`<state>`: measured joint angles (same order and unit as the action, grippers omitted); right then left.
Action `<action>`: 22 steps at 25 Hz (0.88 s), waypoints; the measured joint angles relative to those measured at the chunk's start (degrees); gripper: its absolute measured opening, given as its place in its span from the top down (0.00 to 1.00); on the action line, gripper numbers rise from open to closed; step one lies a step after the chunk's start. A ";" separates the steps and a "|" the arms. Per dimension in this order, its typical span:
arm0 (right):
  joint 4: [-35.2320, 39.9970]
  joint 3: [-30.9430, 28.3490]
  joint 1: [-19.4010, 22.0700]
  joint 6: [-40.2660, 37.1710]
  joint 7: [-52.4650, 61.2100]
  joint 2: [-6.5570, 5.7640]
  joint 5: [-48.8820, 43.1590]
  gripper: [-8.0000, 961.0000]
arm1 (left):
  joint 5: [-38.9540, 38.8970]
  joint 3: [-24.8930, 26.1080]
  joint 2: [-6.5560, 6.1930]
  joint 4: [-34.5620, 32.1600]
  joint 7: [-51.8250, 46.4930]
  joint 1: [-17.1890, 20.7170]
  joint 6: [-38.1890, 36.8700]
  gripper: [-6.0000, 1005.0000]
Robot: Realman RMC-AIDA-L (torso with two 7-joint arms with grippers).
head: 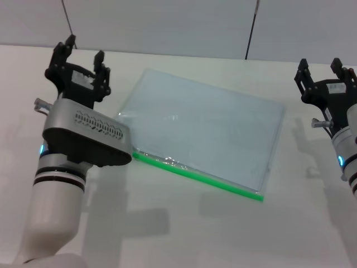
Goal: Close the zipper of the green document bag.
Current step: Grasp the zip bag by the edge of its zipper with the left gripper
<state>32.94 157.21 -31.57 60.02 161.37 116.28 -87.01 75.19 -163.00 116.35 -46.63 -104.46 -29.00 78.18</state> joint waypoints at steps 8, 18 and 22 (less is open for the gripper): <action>0.01 -0.21 0.06 -0.07 0.00 -0.03 0.09 0.27 | -6.14 -0.24 0.02 -0.67 14.60 0.14 0.09 0.42; 0.02 -0.25 0.12 -0.09 0.00 -0.09 0.09 0.27 | -15.07 -0.24 0.08 -1.28 28.21 0.21 -3.06 0.42; -0.04 -0.24 0.12 -0.09 0.00 -0.09 0.09 0.27 | -17.93 -0.72 0.10 -1.28 29.55 -0.04 -3.16 0.42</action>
<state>32.90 156.97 -31.46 59.94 161.37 116.18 -86.92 57.26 -163.71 116.45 -47.91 -74.92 -29.04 75.01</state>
